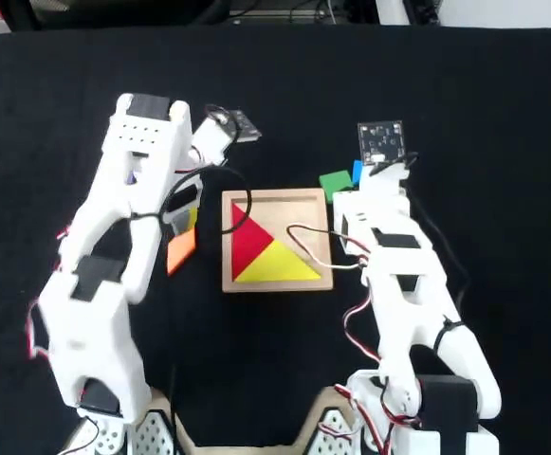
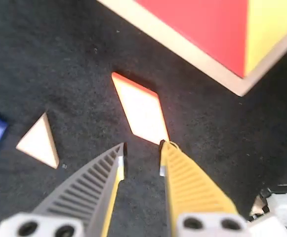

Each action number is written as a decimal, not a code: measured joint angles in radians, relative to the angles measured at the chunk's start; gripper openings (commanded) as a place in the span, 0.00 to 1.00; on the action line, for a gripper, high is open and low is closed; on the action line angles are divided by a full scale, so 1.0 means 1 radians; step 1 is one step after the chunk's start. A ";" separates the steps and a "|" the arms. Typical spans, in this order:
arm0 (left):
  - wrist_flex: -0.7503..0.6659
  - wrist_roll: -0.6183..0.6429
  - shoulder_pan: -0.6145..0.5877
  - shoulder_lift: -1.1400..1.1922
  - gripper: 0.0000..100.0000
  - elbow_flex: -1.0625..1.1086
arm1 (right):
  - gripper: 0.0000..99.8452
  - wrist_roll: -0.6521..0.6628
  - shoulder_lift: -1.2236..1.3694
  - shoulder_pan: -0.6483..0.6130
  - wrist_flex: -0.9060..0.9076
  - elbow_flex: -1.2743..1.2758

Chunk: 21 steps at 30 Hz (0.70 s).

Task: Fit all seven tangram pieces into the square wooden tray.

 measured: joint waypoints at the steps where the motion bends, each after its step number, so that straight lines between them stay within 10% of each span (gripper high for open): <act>1: -0.009 0.011 0.006 -0.061 0.13 0.044 | 0.01 0.000 0.000 0.000 0.000 0.000; 11: -0.611 0.137 -0.005 -0.608 0.27 0.836 | 0.01 0.000 0.000 0.000 0.000 0.000; 21: -0.674 0.146 -0.021 -0.394 0.27 0.798 | 0.01 0.000 0.000 0.000 0.000 0.000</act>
